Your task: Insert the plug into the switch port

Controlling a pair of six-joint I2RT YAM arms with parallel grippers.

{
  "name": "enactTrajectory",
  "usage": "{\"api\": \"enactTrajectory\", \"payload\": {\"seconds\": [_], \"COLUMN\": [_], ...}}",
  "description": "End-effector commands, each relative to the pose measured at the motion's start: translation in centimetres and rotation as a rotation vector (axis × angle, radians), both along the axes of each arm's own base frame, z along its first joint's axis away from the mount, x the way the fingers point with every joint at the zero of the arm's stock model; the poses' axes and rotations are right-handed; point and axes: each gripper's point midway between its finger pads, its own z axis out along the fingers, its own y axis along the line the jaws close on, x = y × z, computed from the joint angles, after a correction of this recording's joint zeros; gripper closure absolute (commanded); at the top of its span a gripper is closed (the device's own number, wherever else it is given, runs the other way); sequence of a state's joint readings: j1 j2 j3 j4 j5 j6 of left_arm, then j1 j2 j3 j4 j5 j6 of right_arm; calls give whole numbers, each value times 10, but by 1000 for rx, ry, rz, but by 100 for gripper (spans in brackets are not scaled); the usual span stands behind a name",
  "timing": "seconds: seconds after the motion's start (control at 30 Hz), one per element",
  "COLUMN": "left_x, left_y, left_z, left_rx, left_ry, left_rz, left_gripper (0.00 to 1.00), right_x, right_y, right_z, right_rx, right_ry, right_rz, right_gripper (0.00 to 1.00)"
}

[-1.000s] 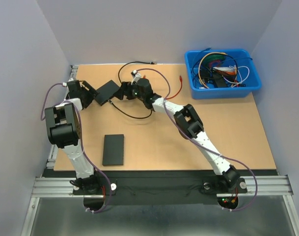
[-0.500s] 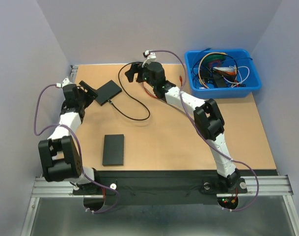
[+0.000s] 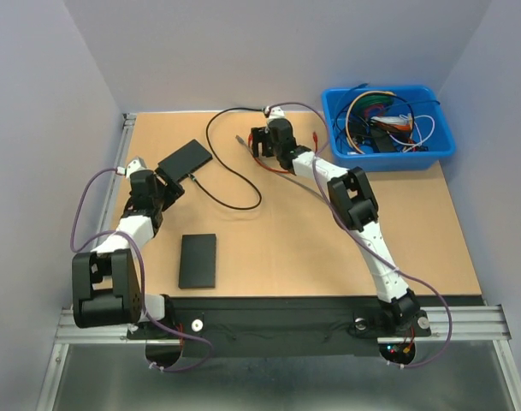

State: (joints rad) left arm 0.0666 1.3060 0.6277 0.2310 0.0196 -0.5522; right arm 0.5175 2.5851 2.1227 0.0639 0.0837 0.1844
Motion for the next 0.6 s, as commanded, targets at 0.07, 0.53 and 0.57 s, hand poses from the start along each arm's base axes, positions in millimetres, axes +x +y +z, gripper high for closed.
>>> {"api": "enactTrajectory", "payload": {"seconds": [0.07, 0.53, 0.57], "left_x": [12, 9, 10], "left_y": [6, 6, 6], "left_z": [-11, -35, -34], "left_rx": [50, 52, 54], "left_ry": [-25, 17, 14], "left_rz": [-2, -6, -7], "left_gripper": [23, 23, 23], "right_x": [4, -11, -12], "right_y": [18, 27, 28], "right_z": [20, 22, 33], "right_rx": [-6, 80, 102], "right_ry": [-67, -67, -80], "right_rz": [34, 85, 90], "right_gripper": [17, 21, 21]}}
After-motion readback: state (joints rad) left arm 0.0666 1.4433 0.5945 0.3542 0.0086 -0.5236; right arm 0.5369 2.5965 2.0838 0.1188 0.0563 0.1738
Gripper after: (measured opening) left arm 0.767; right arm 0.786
